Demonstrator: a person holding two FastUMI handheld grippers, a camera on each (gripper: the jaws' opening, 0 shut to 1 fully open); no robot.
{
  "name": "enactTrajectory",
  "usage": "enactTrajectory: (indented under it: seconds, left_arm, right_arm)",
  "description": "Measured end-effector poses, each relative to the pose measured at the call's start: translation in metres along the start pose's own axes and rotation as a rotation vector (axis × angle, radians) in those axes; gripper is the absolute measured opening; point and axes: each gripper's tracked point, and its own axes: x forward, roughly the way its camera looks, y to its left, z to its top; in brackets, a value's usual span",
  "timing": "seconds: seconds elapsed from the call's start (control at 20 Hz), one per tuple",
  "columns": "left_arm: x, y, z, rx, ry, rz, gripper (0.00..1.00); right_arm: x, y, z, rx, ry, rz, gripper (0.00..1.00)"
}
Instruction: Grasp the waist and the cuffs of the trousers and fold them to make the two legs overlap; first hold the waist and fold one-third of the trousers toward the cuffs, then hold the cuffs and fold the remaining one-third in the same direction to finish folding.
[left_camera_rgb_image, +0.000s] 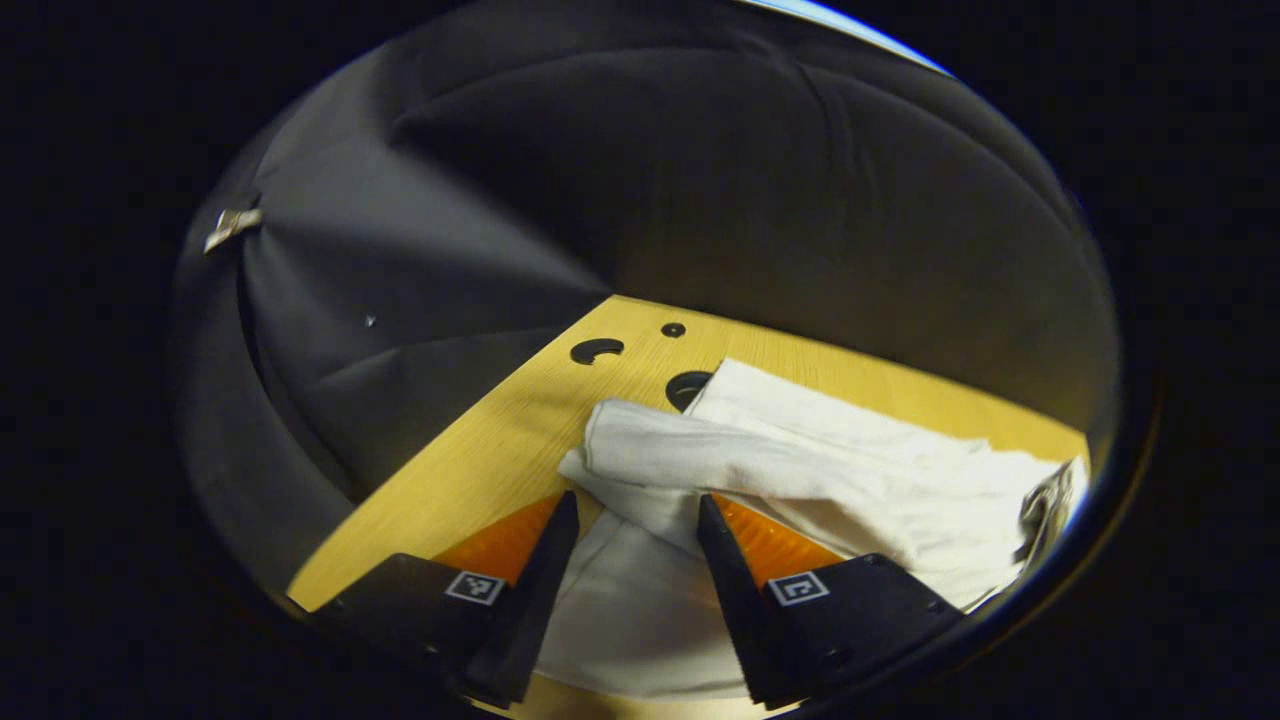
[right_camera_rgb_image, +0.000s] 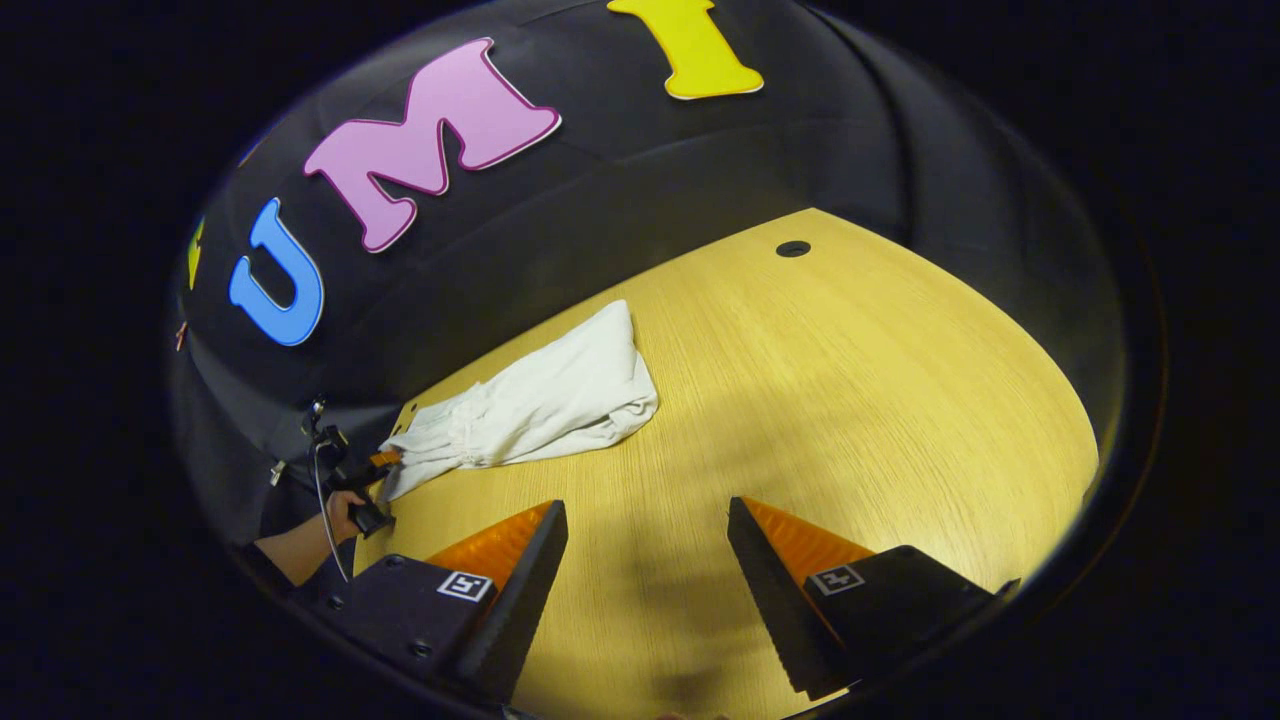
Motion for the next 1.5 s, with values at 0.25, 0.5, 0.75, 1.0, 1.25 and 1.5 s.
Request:
enactTrajectory:
  seconds: [0.25, 0.5, 0.75, 1.0, 1.25, 1.5]
  left_arm:
    - [0.004, -0.014, -0.004, 0.051, 0.038, -0.063, 0.46]
    - [0.001, -0.023, -0.002, 0.085, 0.028, -0.041, 0.11]
    - [-0.003, -0.026, 0.006, -0.014, -0.006, -0.049, 0.06]
    - [-0.04, -0.045, 0.043, -0.077, -0.104, -0.112, 0.06]
    - [-0.08, -0.085, 0.078, -0.127, -0.174, -0.181, 0.05]
    - [-0.123, -0.142, 0.112, -0.172, -0.223, -0.271, 0.06]
  right_arm:
    - [0.006, -0.01, -0.014, -0.08, 0.012, -0.046, 0.98]
    - [0.01, -0.007, -0.019, -0.081, 0.035, -0.03, 0.98]
    - [0.007, -0.017, -0.006, -0.142, -0.008, -0.065, 0.98]
    - [0.006, -0.025, 0.008, -0.137, -0.046, -0.085, 0.98]
    - [-0.001, -0.011, 0.005, -0.213, -0.056, -0.065, 0.98]
    - [-0.01, -0.007, 0.015, -0.219, -0.089, -0.048, 0.98]
